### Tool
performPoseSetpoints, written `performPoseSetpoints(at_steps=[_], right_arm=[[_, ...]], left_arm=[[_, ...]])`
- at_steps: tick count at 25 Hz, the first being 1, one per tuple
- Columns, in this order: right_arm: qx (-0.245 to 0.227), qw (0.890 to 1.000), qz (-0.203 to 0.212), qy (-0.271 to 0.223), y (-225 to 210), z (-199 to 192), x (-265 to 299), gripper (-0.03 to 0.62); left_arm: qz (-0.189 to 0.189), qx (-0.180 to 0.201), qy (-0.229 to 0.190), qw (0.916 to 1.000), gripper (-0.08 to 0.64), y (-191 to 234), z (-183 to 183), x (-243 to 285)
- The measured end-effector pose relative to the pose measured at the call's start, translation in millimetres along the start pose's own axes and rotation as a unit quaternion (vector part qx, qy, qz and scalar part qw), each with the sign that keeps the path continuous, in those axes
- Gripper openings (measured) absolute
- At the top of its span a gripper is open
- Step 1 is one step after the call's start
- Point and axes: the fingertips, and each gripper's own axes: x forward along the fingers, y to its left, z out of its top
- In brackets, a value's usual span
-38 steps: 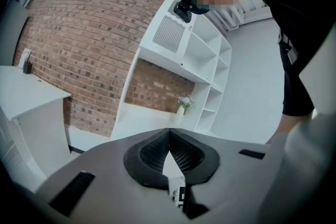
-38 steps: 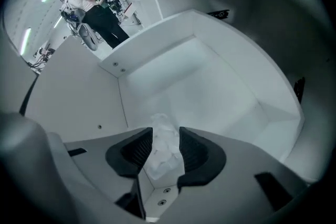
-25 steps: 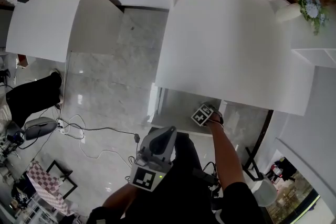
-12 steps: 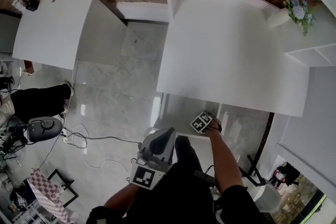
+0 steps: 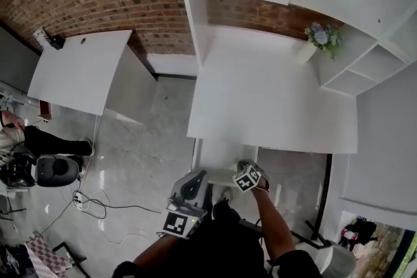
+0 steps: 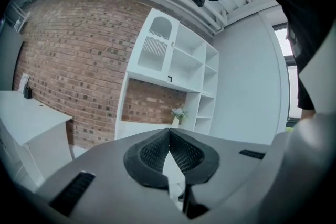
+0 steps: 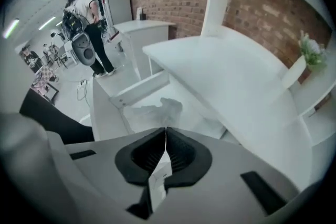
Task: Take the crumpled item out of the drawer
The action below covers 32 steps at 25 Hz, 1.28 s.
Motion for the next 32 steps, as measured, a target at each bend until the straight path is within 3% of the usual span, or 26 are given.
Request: performPoseSetpoints(at_steps=[3, 6, 9, 15, 23, 32], right_arm=[[0.042, 0.996, -0.023, -0.073, -7, 14, -54, 0.018], [0.089, 0.985, -0.037, -0.145, -12, 33, -106, 0.018], [0.12, 0.968, -0.049, -0.214, -17, 64, -147, 0.018], [0.18, 0.933, -0.053, -0.308, 6, 87, -230, 0.018], [0.227, 0.894, -0.082, -0.377, 23, 107, -319, 0.018], [0.237, 0.878, -0.113, -0.401, 47, 112, -355, 0.018]], left_arm=[[-0.004, 0.018, -0.018, 0.9997, 0.025, -28, 8, -18], [0.006, 0.039, -0.023, 0.999, 0.025, -42, 10, -38], [0.012, 0.059, -0.024, 0.9979, 0.025, -40, 12, -48], [0.012, 0.05, -0.023, 0.9984, 0.025, -41, 14, -77], [-0.011, 0.034, -0.033, 0.9988, 0.025, -30, 24, -85], [-0.031, 0.018, -0.029, 0.9989, 0.025, -17, 19, -88]])
